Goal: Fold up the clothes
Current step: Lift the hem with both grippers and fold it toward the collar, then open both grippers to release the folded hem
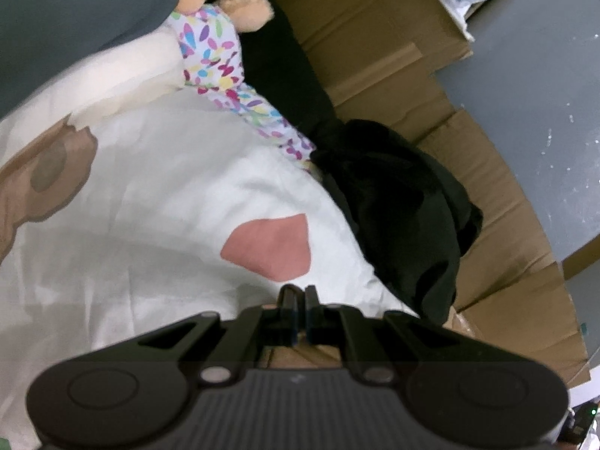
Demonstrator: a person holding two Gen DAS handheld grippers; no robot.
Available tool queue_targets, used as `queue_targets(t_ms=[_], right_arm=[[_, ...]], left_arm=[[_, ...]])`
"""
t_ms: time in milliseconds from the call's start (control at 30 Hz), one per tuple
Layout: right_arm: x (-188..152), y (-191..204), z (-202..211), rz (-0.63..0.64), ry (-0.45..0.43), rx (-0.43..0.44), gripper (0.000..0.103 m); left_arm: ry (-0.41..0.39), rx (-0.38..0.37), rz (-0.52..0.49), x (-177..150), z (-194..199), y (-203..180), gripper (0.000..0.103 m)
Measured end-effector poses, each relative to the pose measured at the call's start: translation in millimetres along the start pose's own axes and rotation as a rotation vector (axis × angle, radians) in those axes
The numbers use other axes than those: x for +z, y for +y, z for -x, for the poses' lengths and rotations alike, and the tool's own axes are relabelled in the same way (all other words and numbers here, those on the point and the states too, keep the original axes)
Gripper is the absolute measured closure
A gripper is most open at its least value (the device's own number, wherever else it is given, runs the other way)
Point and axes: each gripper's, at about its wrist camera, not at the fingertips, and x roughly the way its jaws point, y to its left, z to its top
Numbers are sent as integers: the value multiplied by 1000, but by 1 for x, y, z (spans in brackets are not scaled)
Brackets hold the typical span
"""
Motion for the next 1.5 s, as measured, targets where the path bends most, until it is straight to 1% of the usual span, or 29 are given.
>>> queue_targets(t_ms=[67,133,167,233,300,333,367,433,467,500,667,767,1000,1133,1200,1300,1333,1367,1433,1500], right_arm=[[0,-1,-4,3,15,7,99],[3,-7,-5,-41,28,29,98],[3,-8,-3,-44,27,40,95],[4,-8,3,-25,19,75,95],[3,-8,8,-11,13,93,94],[3,-9,12,-12,8,103,93],[2,-9,14,-14,4,104,90],[-1,-8,22,-19,-19,94,86],[-3,-7,25,-15,-26,87,84],[-6,-5,31,-3,-39,71,83],[-14,-3,47,59,-71,13,71],[-20,3,49,156,-58,-59,70],[-23,21,35,306,-63,-127,70],[-20,35,19,404,-49,-173,70],[-18,40,12,449,-38,-176,69],[-15,44,5,493,-39,-191,64],[-12,45,3,501,-40,-188,62],[-10,45,2,504,-41,-181,57],[-8,45,-1,509,-46,-169,54],[-6,46,-2,512,-55,-156,53]], left_arm=[[12,5,18,-1,-6,2,99],[15,-2,38,-2,-6,2,95],[6,9,35,-2,-3,0,94],[-6,21,27,-2,4,-3,83],[-19,31,15,-2,15,-5,81],[-23,46,-3,-1,21,-6,80],[-24,63,-36,-1,28,-8,78],[-14,89,-93,-3,33,-11,70],[-4,108,-133,-6,36,-13,70],[3,110,-152,-9,36,-15,70],[25,133,-220,-24,32,-23,67],[40,151,-269,-31,27,-27,67],[50,168,-321,-36,16,-31,67],[56,171,-388,-35,5,-39,67],[60,164,-397,-33,1,-40,67],[60,149,-398,-26,-6,-44,67],[62,153,-415,-24,-10,-47,67],[64,158,-426,-23,-12,-48,67],[66,168,-448,-21,-17,-51,67],[53,166,-440,-18,-20,-51,67]])
